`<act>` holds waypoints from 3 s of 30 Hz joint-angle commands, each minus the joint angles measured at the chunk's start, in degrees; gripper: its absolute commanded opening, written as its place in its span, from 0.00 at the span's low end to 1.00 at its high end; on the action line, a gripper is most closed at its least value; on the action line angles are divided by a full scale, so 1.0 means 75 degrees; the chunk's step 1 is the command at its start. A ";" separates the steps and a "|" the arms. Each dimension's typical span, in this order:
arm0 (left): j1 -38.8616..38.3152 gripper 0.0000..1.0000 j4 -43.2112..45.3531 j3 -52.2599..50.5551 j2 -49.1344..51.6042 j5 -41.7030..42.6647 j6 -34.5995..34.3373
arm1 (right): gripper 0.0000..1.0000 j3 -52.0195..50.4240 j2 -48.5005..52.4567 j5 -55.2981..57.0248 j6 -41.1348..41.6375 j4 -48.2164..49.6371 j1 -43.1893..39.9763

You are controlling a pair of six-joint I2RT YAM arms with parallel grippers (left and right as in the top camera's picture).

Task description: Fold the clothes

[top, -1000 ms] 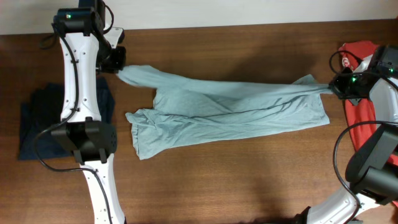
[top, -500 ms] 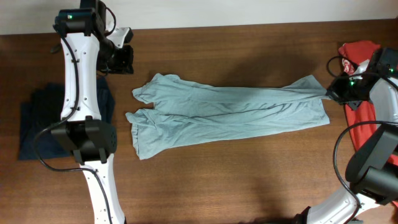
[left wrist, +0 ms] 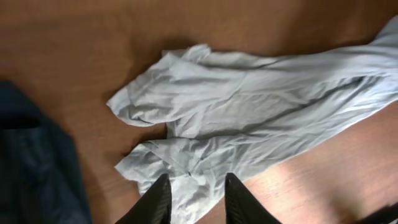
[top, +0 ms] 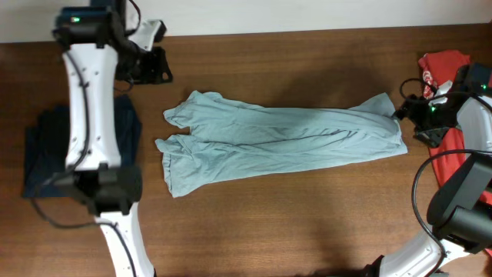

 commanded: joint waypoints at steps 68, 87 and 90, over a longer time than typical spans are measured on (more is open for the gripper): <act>0.0015 0.99 -0.0009 0.0020 -0.2655 -0.0064 0.0105 | 0.14 0.1253 0.2410 -0.2480 -0.4048 -0.0667 0.0035; 0.0015 0.99 -0.0009 0.0020 -0.2655 -0.0061 0.0105 | 0.04 0.3526 -0.0184 0.1577 -0.1466 -0.2025 0.0641; 0.0015 0.99 -0.0009 0.0020 -0.2655 -0.0061 0.0105 | 0.04 0.3407 -0.0166 0.1466 -0.1460 -0.2305 0.1571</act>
